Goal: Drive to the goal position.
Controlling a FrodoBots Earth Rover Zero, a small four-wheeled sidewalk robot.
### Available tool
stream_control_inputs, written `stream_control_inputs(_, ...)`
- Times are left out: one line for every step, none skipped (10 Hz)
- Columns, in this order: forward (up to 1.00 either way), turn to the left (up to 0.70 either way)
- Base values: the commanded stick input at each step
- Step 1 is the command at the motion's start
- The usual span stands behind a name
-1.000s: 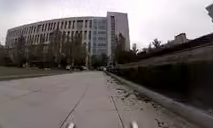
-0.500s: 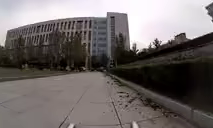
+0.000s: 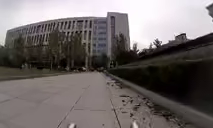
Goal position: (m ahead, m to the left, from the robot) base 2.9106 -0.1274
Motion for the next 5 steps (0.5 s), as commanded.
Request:
stream_control_inputs(0.70,0.00)
stream_control_inputs(0.70,0.00)
stream_control_inputs(0.70,0.00)
stream_control_inputs(0.70,0.00)
stream_control_inputs(0.70,0.00)
